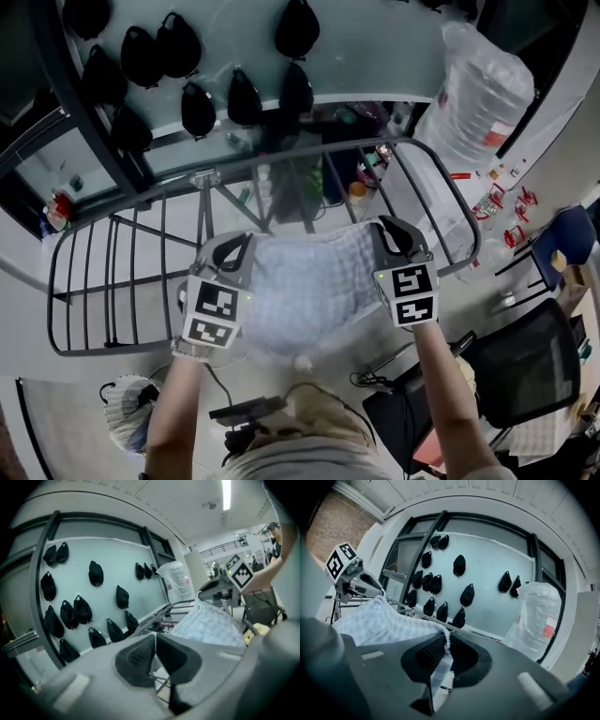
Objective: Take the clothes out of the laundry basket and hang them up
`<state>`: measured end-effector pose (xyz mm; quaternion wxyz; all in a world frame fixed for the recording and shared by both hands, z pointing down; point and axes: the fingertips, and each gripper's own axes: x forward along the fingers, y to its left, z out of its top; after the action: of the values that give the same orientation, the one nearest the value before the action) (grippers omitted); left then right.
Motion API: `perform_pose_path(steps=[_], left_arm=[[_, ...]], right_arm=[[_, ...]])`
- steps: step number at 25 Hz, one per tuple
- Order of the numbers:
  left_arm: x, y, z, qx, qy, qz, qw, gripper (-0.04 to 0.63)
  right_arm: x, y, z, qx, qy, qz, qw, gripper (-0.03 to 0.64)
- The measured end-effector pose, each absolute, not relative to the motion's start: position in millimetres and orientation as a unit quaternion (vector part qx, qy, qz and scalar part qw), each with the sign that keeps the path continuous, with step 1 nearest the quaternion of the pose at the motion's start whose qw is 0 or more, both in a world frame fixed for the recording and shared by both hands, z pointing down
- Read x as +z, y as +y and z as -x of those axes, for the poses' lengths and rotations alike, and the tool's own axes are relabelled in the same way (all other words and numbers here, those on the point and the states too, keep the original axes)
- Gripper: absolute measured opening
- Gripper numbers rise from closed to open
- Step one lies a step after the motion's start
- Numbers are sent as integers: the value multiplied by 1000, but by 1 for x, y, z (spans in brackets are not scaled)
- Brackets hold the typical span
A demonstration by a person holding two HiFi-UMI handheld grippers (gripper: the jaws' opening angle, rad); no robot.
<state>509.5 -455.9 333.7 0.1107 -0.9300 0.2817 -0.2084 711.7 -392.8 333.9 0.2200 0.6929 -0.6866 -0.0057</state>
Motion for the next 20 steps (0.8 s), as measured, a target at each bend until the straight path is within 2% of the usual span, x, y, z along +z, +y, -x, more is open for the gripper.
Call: perform_pose_path(steps=[20], left_arm=[[329,-612,-550,-232,350,902,102,2]], right_arm=[[334,-561,-756,-21,-738,-628,246,34]])
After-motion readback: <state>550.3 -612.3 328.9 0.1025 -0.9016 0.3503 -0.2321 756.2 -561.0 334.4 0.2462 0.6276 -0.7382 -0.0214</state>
